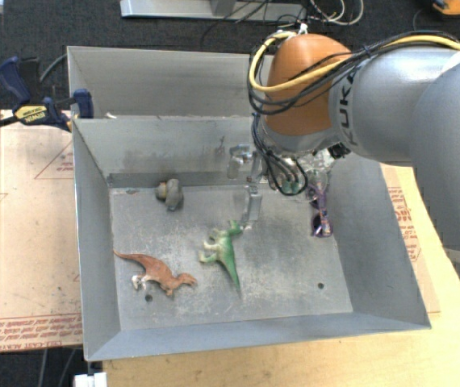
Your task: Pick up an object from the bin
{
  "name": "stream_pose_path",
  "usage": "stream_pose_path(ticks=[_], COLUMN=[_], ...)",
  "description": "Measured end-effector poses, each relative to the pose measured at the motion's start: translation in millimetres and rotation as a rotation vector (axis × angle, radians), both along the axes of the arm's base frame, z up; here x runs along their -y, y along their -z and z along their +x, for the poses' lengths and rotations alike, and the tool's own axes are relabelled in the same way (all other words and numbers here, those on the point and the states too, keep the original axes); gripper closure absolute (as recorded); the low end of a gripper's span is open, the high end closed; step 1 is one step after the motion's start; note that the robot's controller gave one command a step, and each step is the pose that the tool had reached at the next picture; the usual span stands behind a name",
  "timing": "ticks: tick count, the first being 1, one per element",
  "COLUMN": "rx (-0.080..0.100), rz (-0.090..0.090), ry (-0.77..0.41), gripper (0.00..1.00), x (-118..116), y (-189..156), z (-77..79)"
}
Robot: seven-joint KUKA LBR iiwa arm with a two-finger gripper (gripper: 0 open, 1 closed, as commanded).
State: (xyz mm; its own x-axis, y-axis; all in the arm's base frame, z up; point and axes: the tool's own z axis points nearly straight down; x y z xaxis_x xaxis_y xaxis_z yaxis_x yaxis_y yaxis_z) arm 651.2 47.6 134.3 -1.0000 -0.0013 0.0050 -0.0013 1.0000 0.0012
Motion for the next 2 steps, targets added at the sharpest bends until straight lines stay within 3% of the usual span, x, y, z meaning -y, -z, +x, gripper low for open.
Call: stream_pose_path(ticks=[1, 2], rx=[0.007, -0.008], rz=[0.0, -0.004], ry=[0.001, -0.09], gripper=[0.0, 0.0], x=[0.2, -19.3], y=[-5.2, 57.5], z=[1.5, -32.9])
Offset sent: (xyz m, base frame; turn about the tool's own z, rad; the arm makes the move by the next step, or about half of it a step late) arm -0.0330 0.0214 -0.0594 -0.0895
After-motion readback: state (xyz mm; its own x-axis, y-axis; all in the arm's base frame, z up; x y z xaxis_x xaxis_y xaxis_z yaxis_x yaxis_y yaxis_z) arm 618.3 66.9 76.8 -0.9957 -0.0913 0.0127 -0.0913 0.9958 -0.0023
